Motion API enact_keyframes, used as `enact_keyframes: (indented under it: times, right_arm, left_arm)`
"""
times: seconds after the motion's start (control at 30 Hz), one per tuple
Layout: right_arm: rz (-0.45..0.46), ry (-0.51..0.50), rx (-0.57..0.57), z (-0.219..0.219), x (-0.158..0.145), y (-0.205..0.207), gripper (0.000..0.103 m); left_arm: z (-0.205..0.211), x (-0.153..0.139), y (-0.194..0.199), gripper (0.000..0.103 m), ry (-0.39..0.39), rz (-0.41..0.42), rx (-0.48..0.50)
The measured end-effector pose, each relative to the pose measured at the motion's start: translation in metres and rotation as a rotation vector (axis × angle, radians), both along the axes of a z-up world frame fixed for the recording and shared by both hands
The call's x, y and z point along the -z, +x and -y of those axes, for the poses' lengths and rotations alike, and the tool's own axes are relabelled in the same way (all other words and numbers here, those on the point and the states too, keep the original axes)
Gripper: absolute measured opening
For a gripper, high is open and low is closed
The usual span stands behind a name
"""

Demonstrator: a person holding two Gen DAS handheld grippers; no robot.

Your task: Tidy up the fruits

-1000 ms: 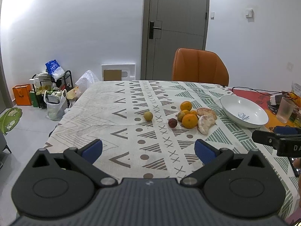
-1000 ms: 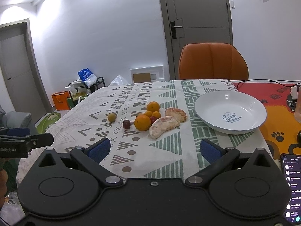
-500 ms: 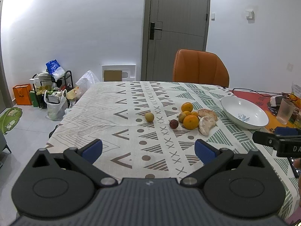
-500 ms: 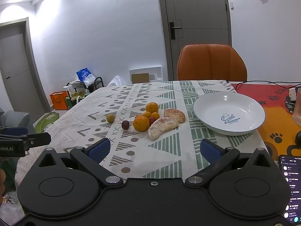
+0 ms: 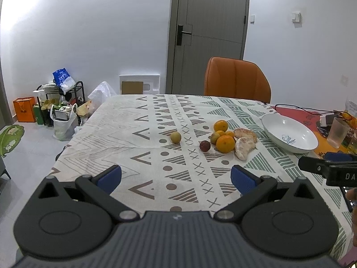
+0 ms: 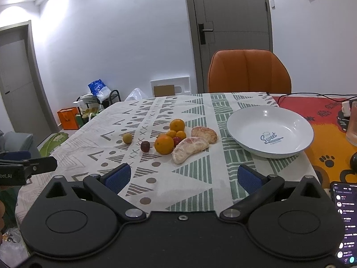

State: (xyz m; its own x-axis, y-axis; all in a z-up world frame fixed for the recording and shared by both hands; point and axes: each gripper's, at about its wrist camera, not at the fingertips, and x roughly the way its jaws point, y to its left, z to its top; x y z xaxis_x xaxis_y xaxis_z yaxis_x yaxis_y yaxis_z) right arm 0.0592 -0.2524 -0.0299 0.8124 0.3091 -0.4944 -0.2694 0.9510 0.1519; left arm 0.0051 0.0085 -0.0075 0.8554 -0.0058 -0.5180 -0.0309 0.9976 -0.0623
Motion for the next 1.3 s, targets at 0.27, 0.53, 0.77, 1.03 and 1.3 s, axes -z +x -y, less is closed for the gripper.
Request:
enact_keyframes:
  times: [0.27,0.53,0.77,1.03,1.3]
  right_arm:
    - [-0.030,0.005,0.021,0.006,0.008,0.015,0.103]
    - [-0.063,0.000,0.029,0.011,0.019,0.034,0.103]
    - [-0.081,0.026,0.007,0.012,0.025,0.048,0.103]
    - [-0.072,0.057,-0.030,0.010,0.029,0.064,0.103]
    - [-0.077,0.065,-0.052,0.006,0.034,0.080,0.102]
  left_arm:
    - [0.001,0.006,0.010,0.103,0.007,-0.004,-0.012]
    - [-0.001,0.011,0.031,0.103,-0.018,-0.014,0.000]
    - [0.004,0.013,0.052,0.103,-0.025,-0.014,0.035]
    - [0.007,0.019,0.073,0.101,-0.040,-0.024,0.070]
    - [0.013,0.029,0.095,0.099,-0.036,-0.044,0.103]
